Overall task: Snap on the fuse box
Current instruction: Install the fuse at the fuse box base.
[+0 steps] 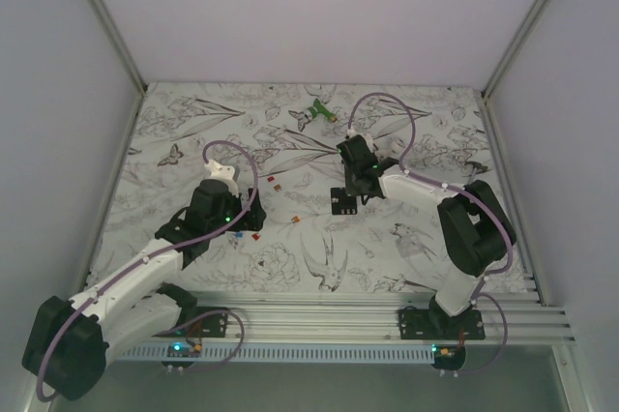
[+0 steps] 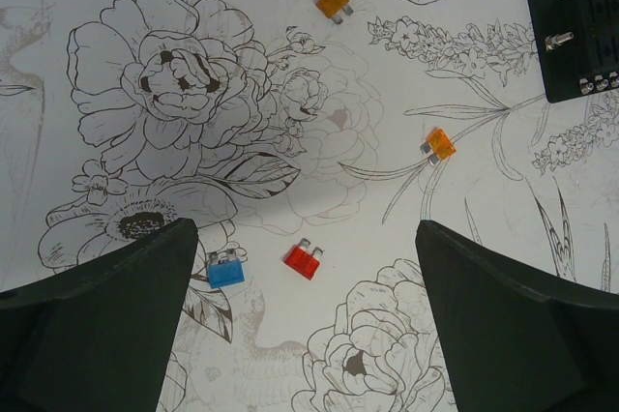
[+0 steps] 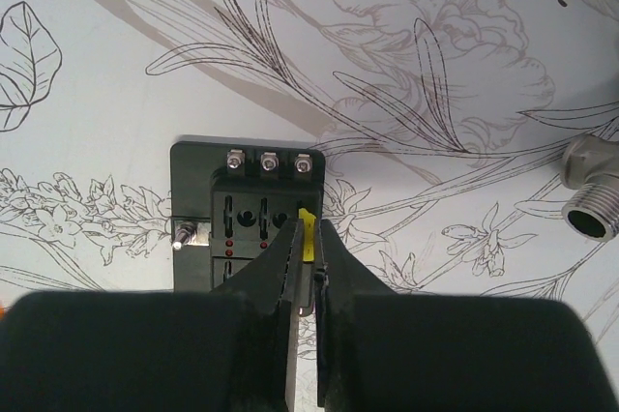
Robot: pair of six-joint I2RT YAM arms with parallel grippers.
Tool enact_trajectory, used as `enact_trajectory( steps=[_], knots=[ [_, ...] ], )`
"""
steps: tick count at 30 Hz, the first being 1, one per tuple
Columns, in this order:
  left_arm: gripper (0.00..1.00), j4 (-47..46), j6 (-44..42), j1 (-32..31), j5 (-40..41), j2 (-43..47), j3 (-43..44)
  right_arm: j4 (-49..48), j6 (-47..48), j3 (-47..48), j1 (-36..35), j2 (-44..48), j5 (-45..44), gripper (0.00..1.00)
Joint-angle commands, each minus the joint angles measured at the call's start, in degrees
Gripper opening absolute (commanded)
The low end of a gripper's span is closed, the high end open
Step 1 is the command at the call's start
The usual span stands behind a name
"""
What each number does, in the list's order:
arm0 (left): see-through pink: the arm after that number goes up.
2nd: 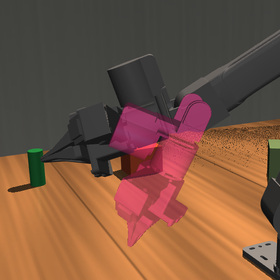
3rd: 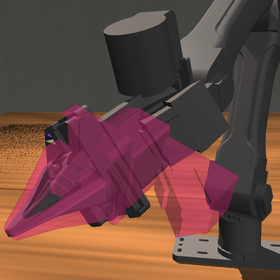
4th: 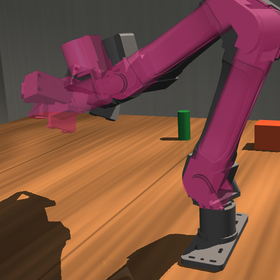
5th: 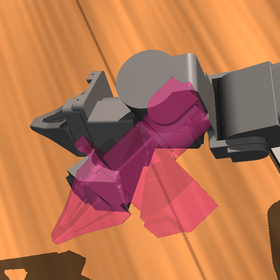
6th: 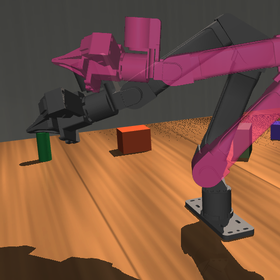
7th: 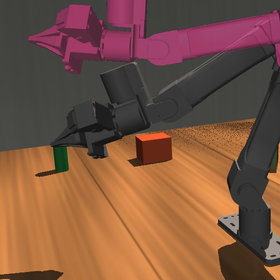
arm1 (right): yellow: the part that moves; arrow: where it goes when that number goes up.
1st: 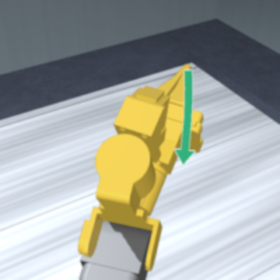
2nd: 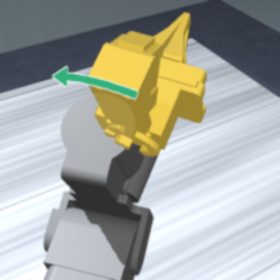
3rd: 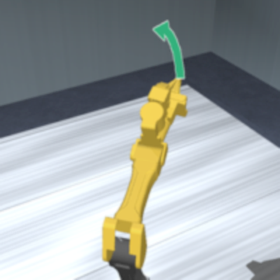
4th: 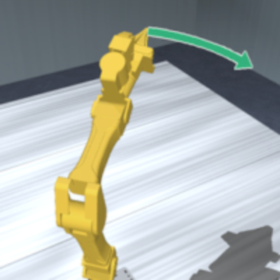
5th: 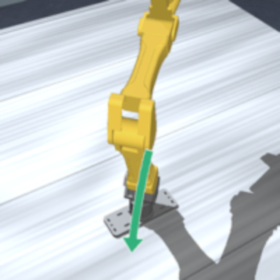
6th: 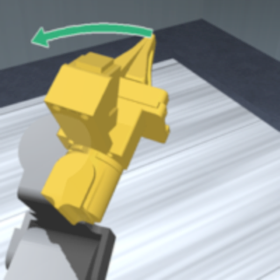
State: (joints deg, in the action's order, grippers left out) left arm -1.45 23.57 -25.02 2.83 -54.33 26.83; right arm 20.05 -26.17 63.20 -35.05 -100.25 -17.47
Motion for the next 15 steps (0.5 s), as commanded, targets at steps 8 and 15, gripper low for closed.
enact_trajectory(
  steps=[8, 15],
  knots=[
    [1.00, -0.03, 0.77, 0.41, -0.72, 0.18, 0.95, 0.97, -1.50, 1.35, 0.12, -1.22, 1.27, 0.01],
    [1.00, -0.04, 0.99, 0.41, -0.77, 0.02, 1.03, 2.84, -2.24, 3.67, -1.58, -2.74, -0.63, 0.00]
  ],
)
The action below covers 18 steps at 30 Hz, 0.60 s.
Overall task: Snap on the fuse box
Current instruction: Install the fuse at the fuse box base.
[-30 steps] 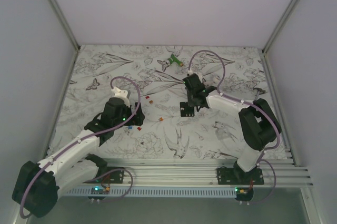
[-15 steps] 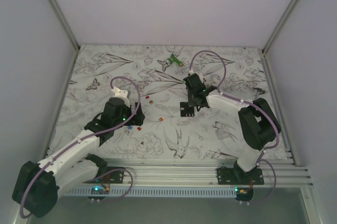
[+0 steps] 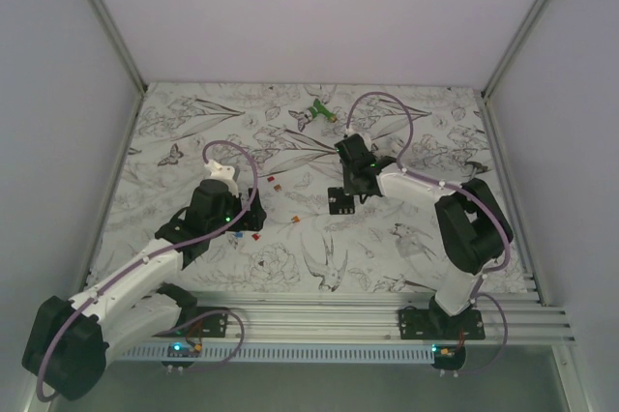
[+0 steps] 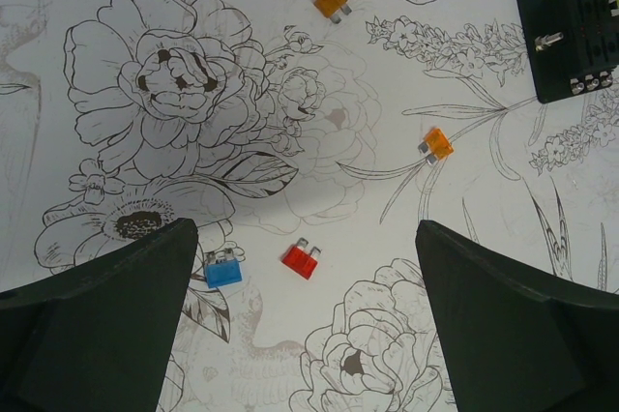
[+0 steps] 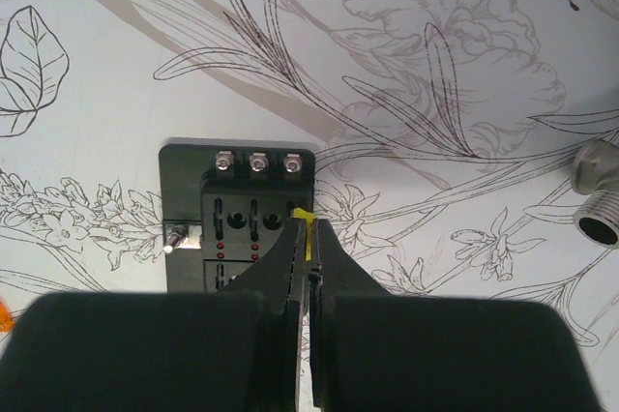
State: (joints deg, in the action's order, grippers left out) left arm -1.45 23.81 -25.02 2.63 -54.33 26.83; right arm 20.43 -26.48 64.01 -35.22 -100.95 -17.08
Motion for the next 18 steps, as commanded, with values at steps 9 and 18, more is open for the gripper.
enact_trajectory(
  steps=[9, 18],
  knots=[
    [1.00, -0.02, 1.58, 0.39, -0.95, -0.14, 1.20, 7.39, -2.35, 7.99, -4.27, -5.57, -6.54, 0.00],
    [0.99, -0.69, 4.75, 0.41, -5.99, -4.43, 3.23, 4.85, -2.61, 7.49, -4.60, -2.10, -3.36, 0.14]
  ],
)
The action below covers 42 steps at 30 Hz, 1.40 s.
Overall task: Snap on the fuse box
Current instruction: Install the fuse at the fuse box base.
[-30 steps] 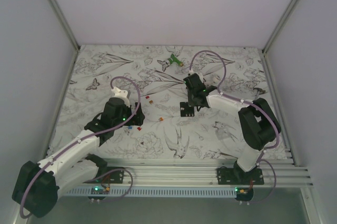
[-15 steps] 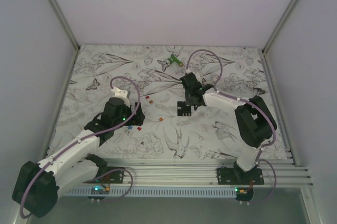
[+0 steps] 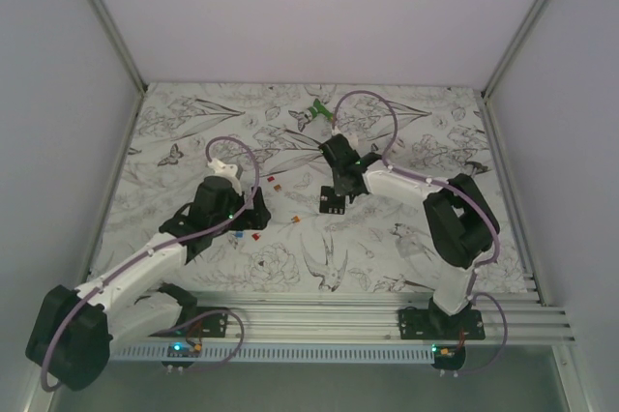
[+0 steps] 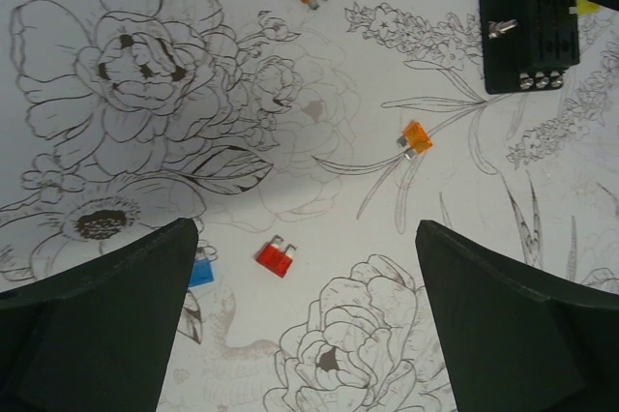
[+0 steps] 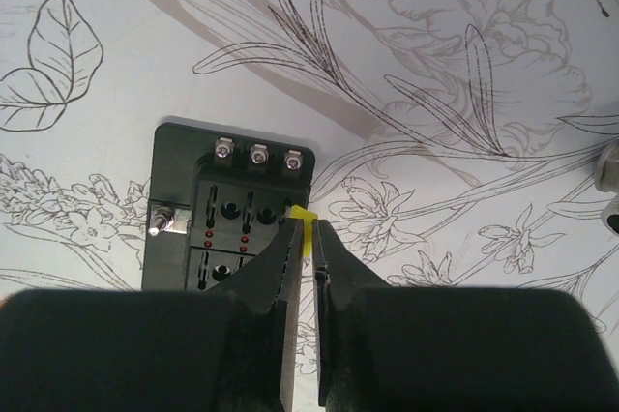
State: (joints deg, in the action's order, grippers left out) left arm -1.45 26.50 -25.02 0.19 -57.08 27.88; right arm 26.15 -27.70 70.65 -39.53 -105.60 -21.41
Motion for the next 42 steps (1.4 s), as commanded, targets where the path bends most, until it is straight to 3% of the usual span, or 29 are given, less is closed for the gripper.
enact_trajectory(
  steps=[1, 9, 18, 29, 42],
  knots=[
    [0.99, -0.74, 2.22, 0.35, -4.03, -1.98, 2.40, -1.39, -1.49, 0.41, -0.14, 3.38, 1.54, 0.17],
    [0.99, -1.05, 3.69, 0.32, -4.95, -2.31, 3.01, -12.18, -5.16, -8.84, 5.59, 10.81, 14.90, 0.32],
    [0.99, -1.70, 6.07, 0.23, -7.00, -5.40, 5.39, -23.66, -9.33, -17.39, 11.88, 12.11, 27.13, 0.34],
    [0.99, -3.31, 8.10, -0.53, -9.45, -12.20, 9.67, -28.61, -10.22, -20.23, 13.66, 10.30, 30.09, 0.31],
    [0.96, -5.45, 8.49, -2.03, -11.77, -22.22, 16.13, -28.07, -10.36, -20.55, 13.95, 9.11, 28.09, 0.28]
  ],
)
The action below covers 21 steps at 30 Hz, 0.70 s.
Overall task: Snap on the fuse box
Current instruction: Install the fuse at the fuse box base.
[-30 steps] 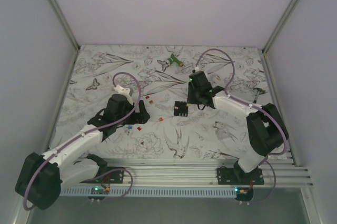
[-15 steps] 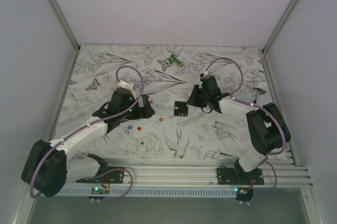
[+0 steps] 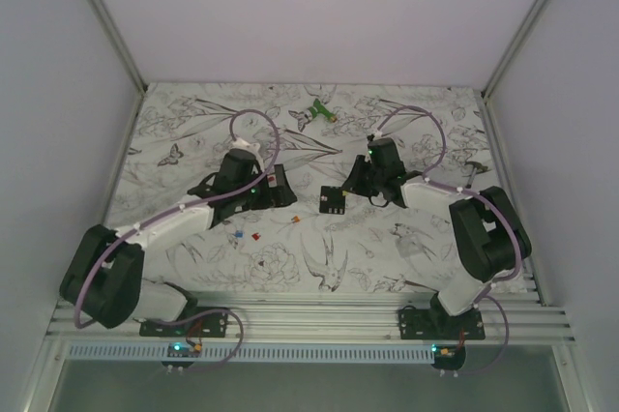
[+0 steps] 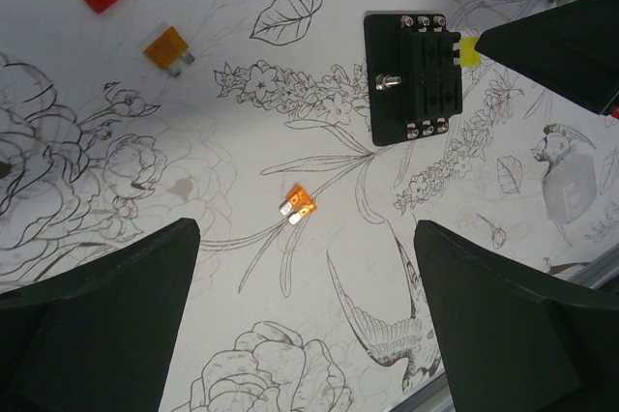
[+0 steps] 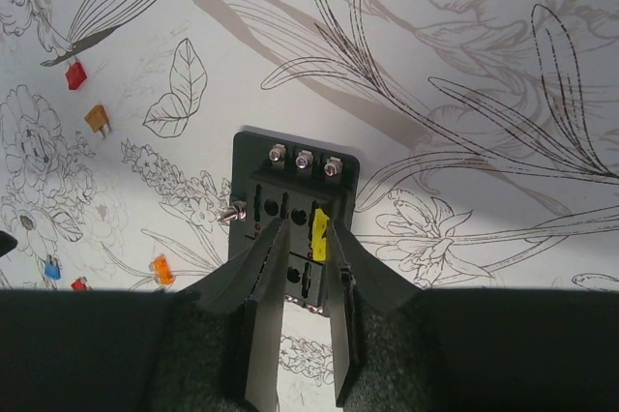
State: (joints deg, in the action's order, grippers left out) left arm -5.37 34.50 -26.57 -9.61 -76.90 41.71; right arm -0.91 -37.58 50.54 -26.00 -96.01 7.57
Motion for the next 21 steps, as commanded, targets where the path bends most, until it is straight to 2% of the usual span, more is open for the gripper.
enact_trajectory(
  steps=[1, 18, 21],
  knots=[
    [0.96, -1.69, 0.52, -0.61, -2.11, -3.19, 2.81, -0.94, -0.43, -0.53, 0.42, -0.25, -0.97, 0.28],
    [0.83, -3.65, 1.52, -2.85, -8.43, -20.05, 15.25, -0.40, 0.42, -0.52, 0.42, -1.48, -1.51, 0.25],
    [0.80, -3.69, 1.56, -3.12, -9.99, -23.07, 17.50, -0.54, 0.75, -0.53, 0.42, -1.14, -1.42, 0.21]
  ],
)
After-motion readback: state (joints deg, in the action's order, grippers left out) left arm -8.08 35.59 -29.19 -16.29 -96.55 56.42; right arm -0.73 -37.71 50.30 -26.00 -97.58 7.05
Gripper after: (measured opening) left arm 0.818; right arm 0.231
